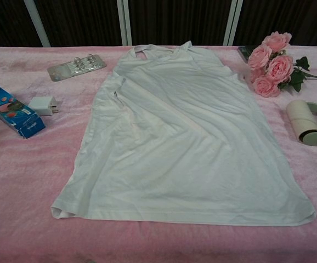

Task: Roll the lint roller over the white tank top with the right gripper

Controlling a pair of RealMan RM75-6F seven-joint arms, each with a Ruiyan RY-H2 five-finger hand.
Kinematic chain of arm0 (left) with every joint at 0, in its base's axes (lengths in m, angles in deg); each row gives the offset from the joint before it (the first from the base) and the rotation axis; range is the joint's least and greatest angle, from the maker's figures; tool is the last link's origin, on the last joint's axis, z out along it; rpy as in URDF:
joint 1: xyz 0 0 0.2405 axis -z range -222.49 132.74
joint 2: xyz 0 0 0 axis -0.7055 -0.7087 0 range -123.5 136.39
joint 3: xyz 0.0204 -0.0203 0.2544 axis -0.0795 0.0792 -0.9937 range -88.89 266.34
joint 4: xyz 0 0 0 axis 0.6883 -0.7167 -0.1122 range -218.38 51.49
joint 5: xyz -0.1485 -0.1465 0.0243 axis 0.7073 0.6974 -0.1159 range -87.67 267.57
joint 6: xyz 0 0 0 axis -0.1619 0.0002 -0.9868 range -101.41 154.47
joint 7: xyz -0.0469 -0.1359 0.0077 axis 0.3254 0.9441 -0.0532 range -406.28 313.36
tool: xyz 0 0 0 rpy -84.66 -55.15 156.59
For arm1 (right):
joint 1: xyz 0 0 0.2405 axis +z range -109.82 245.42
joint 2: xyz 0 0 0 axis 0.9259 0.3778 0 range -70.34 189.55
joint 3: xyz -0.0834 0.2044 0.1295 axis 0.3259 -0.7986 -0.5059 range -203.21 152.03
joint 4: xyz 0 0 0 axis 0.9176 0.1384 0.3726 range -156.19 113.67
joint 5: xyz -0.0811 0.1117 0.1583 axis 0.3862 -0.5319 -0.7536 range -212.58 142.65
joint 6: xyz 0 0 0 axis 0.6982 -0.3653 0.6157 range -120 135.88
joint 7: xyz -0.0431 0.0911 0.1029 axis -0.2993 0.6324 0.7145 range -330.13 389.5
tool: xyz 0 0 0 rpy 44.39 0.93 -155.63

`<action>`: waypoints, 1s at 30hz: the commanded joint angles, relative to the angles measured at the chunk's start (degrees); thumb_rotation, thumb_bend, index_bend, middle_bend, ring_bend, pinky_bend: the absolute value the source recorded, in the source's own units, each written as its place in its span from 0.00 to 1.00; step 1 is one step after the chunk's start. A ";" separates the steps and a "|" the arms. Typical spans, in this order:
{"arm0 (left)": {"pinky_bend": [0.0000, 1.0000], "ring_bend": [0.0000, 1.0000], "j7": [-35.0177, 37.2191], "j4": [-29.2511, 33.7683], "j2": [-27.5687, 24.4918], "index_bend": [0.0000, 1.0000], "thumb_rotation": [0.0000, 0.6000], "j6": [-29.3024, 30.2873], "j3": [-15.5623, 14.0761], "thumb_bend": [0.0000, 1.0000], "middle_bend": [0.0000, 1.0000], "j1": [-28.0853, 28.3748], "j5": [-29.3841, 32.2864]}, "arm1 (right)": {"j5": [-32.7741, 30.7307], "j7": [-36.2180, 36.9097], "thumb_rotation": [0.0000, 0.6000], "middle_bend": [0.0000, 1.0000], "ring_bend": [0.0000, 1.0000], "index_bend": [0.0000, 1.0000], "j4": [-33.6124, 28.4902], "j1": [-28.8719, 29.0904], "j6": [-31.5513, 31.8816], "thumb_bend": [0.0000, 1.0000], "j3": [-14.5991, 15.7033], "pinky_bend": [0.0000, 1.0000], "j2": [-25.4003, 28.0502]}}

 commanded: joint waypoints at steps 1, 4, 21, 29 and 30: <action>0.33 0.04 -0.02 0.01 0.01 0.13 1.00 0.04 0.01 0.36 0.04 -0.01 -0.01 | -0.28 0.06 1.00 0.05 0.09 0.08 -1.85 -0.61 1.39 0.23 -0.59 0.21 1.00; 0.33 0.04 0.04 -0.01 0.02 0.13 1.00 0.15 0.04 0.36 0.04 -0.05 -0.04 | 1.75 0.47 1.00 0.05 0.09 0.07 -4.53 -2.13 5.46 0.22 -1.22 0.21 2.39; 0.20 0.04 -0.02 -0.19 0.05 0.13 1.00 1.23 -0.09 0.36 0.04 -0.23 -1.59 | 32.80 -1.45 1.00 0.04 0.09 0.07 -15.12 -20.23 43.44 0.19 6.87 0.19 5.09; 0.11 0.04 -0.12 -0.61 -0.21 0.13 1.00 2.12 -0.83 0.36 0.04 -0.21 -4.62 | 42.53 -4.33 1.00 0.04 0.09 0.06 -9.21 -24.92 50.06 0.19 10.88 0.17 -0.42; 0.11 0.04 0.08 -0.77 -0.35 0.13 1.00 2.04 -1.00 0.36 0.04 -0.13 -5.21 | 42.88 -4.86 1.00 0.04 0.09 0.06 -8.48 -24.88 49.63 0.19 10.99 0.17 -0.74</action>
